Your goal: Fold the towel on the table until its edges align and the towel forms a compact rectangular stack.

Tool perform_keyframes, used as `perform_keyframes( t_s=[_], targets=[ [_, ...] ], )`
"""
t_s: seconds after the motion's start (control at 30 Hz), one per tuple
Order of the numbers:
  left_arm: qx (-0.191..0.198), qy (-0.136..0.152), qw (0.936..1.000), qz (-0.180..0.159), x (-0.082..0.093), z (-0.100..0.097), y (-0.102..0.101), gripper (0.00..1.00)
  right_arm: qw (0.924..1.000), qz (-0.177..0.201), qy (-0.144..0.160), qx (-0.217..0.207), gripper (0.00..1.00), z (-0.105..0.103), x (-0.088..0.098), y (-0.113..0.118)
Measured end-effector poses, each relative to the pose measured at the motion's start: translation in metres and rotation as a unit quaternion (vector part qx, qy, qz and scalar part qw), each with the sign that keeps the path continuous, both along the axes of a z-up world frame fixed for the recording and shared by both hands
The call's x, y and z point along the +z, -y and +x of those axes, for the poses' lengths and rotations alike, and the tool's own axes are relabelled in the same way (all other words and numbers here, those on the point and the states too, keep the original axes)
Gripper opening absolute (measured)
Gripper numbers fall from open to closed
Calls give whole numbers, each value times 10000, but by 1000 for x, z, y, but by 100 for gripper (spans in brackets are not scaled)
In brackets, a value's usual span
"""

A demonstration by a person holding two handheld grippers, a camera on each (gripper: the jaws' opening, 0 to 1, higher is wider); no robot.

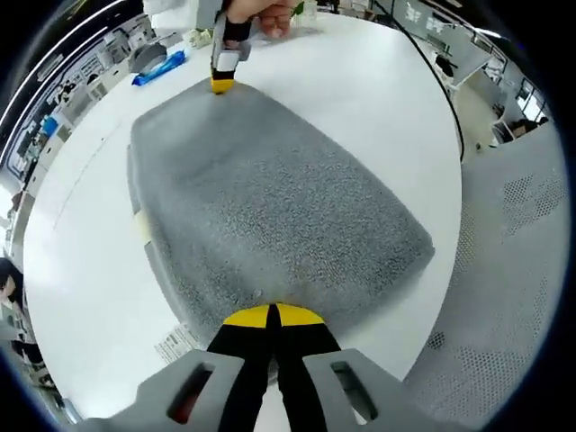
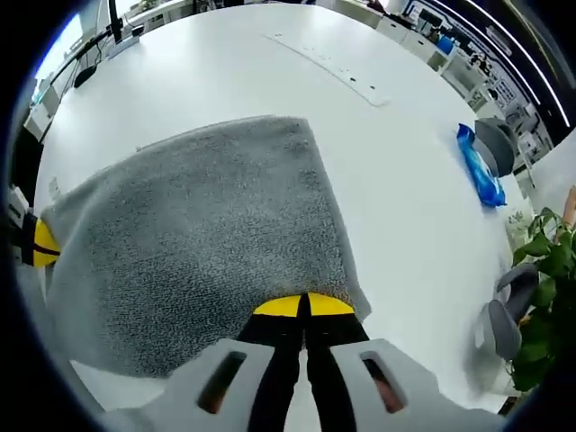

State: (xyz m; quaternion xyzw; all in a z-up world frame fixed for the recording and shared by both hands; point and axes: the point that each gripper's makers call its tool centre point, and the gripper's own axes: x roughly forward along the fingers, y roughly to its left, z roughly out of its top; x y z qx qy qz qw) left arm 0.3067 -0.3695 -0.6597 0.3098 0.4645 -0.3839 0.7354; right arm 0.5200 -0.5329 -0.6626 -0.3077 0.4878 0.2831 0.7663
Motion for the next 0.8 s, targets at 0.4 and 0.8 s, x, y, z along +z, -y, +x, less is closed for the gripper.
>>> perform_keyframes(
  t_s=[0.4,0.8],
  targets=[
    [166,-151,9986,-472,0,-2,20,1,9999,-62,25,101,0,18,0,-4],
    [139,-164,9995,-241,0,2,39,1,9994,-167,238,200,0,32,1,-5]
  ],
)
